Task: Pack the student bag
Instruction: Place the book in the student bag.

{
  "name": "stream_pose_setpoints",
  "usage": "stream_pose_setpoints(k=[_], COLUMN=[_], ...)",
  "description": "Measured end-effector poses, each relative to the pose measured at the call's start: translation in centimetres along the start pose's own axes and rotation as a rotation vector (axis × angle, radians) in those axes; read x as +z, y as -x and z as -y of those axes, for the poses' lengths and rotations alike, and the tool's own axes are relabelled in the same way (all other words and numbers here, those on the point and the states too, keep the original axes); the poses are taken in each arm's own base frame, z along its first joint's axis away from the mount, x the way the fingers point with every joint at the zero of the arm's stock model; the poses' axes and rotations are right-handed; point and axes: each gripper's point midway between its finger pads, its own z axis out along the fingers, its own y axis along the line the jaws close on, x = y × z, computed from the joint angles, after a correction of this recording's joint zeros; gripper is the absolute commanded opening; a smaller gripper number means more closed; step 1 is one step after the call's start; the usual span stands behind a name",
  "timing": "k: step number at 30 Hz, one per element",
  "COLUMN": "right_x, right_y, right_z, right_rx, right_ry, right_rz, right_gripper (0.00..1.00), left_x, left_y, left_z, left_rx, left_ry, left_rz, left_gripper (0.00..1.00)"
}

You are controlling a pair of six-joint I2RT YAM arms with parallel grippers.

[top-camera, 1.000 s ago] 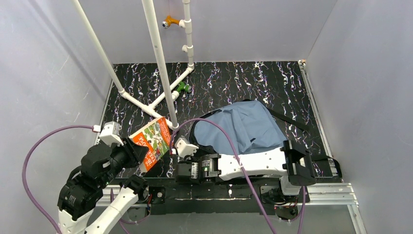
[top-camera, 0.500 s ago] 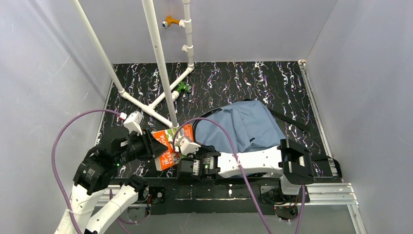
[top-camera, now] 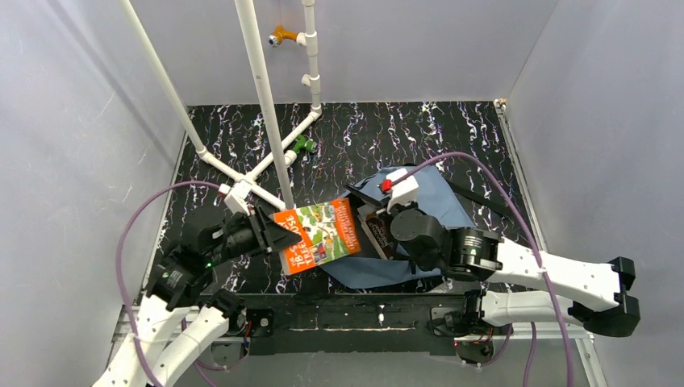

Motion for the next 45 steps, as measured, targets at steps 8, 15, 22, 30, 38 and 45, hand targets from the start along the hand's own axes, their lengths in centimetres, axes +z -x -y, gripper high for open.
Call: stream_pose_setpoints(k=[8, 15, 22, 30, 38, 45], right_x=[1.5, 1.1, 0.9, 0.4, -0.6, -0.3], right_y=[-1.6, -0.8, -0.3, 0.1, 1.2, 1.1], right_z=[-2.4, -2.2, -2.6, -2.5, -1.6, -1.8], right_rx=[-0.014, 0.029, 0.047, 0.059, 0.093, 0.079], right_ry=[0.051, 0.068, 0.095, 0.117, 0.120, 0.115], right_rz=[-0.060, -0.039, -0.024, -0.013, 0.024, 0.021], right_gripper=[0.01, 0.01, 0.01, 0.01, 0.01, 0.01], left_x=[7.2, 9.6, 14.1, 16.7, 16.6, 16.3], left_y=[-0.8, -0.6, -3.1, -4.7, -3.6, -3.1], left_z=[-0.6, 0.9, 3.7, 6.3, 7.7, 8.0], left_rx=[-0.266, -0.304, -0.280, -0.090, 0.056, 0.070], left_ry=[-0.123, -0.148, -0.193, -0.182, -0.187, -0.157], left_rz=[-0.070, -0.057, -0.110, -0.005, 0.046, 0.053], left_gripper=[0.00, 0.00, 0.00, 0.00, 0.00, 0.00])
